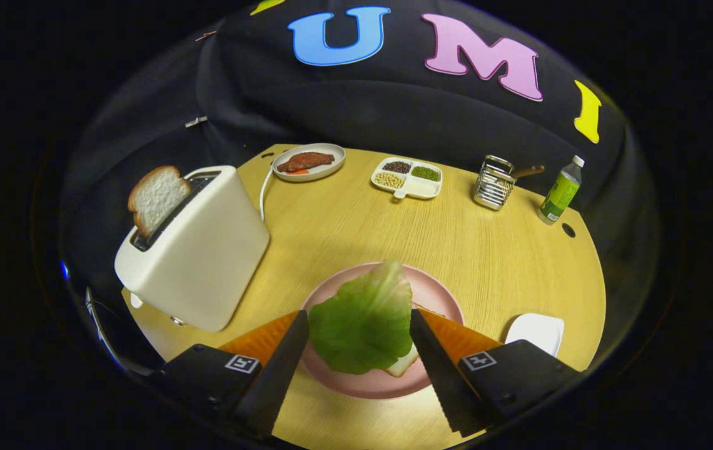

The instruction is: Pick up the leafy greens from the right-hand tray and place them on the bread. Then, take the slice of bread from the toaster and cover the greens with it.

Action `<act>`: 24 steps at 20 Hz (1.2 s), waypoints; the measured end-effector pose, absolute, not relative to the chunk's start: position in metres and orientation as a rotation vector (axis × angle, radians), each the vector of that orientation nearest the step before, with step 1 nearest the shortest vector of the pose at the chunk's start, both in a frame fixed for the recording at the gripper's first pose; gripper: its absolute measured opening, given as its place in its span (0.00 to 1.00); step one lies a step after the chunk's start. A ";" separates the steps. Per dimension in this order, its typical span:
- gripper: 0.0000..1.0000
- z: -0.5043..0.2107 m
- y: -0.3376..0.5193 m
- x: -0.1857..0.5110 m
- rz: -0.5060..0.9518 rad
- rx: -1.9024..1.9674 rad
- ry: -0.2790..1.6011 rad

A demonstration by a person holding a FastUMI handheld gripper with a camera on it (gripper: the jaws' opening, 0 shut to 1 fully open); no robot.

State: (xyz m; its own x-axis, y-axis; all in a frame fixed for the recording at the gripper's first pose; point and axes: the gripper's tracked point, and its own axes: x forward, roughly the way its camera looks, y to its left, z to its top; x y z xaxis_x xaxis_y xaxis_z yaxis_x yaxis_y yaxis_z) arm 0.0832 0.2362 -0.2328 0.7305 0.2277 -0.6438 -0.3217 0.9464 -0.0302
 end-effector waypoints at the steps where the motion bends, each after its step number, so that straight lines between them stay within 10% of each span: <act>1: 1.00 -0.221 0.241 0.083 0.313 -0.141 0.660; 24: 0.99 -0.112 0.491 0.035 0.732 -0.155 0.455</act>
State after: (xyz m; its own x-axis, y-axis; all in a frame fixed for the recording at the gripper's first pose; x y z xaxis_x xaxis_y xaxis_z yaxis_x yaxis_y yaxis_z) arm 0.0346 0.4910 -0.1115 0.6514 0.6090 -0.4526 -0.6751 0.7374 0.0206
